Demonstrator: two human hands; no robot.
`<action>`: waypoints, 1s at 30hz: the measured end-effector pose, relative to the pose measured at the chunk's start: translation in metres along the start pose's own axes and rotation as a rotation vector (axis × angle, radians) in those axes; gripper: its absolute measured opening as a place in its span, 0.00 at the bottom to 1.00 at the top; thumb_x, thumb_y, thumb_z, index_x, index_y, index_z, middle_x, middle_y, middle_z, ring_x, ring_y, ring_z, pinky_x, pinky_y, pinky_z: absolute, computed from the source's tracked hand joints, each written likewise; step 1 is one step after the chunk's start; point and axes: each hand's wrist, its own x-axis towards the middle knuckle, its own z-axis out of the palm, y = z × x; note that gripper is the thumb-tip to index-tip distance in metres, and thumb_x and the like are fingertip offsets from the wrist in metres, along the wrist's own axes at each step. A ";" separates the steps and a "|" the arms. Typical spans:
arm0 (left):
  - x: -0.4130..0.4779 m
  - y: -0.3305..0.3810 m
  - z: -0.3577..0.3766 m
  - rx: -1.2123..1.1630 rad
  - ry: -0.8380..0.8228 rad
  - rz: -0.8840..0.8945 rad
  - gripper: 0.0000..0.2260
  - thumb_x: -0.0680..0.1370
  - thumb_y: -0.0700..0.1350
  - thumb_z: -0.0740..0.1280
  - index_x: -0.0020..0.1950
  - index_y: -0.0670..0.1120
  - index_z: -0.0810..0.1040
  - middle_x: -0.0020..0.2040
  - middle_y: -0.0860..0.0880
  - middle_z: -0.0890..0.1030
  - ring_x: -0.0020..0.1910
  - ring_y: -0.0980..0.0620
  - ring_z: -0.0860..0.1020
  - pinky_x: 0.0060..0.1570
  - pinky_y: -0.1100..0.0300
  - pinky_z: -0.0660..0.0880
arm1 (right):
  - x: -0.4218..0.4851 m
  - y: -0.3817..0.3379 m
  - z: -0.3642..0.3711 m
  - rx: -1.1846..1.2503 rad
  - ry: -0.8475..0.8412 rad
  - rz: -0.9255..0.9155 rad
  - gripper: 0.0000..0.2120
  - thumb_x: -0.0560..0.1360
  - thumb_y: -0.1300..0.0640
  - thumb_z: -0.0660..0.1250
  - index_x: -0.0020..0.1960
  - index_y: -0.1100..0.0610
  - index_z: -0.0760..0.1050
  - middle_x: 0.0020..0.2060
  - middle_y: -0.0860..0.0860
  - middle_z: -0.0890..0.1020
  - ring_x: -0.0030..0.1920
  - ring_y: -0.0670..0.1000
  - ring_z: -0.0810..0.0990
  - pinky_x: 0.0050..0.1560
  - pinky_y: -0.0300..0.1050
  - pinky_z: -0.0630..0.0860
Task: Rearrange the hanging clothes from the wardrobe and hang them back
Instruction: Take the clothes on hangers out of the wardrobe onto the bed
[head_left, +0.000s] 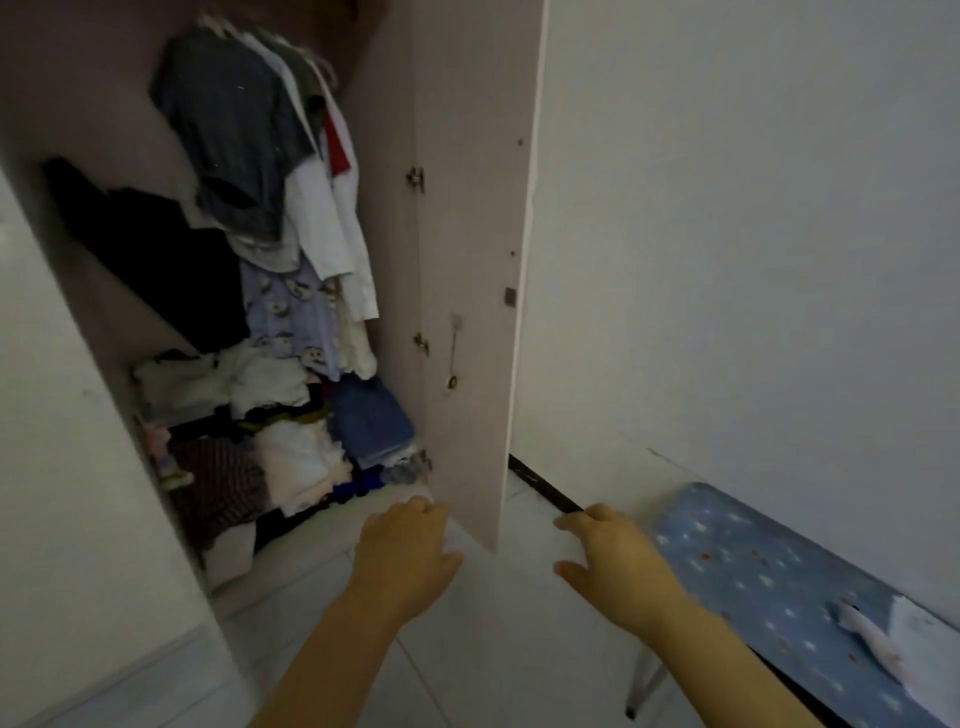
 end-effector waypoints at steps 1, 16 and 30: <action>0.012 -0.011 -0.002 0.005 -0.002 -0.036 0.23 0.78 0.58 0.58 0.70 0.50 0.63 0.67 0.50 0.68 0.64 0.51 0.68 0.61 0.57 0.65 | 0.024 -0.004 0.001 0.000 0.002 -0.043 0.25 0.77 0.45 0.62 0.72 0.50 0.63 0.67 0.50 0.69 0.65 0.52 0.69 0.63 0.44 0.69; 0.163 -0.121 -0.048 0.111 0.203 -0.465 0.23 0.78 0.59 0.58 0.70 0.52 0.64 0.65 0.52 0.70 0.62 0.52 0.69 0.58 0.59 0.66 | 0.326 -0.071 -0.031 0.026 0.024 -0.547 0.23 0.79 0.49 0.59 0.72 0.50 0.62 0.68 0.50 0.68 0.67 0.49 0.67 0.62 0.35 0.60; 0.361 -0.306 -0.110 0.090 0.397 -0.485 0.23 0.79 0.57 0.58 0.72 0.52 0.61 0.67 0.52 0.69 0.63 0.53 0.69 0.57 0.61 0.66 | 0.589 -0.203 -0.055 0.095 0.159 -0.694 0.23 0.78 0.50 0.62 0.71 0.52 0.64 0.65 0.52 0.71 0.63 0.50 0.69 0.64 0.38 0.65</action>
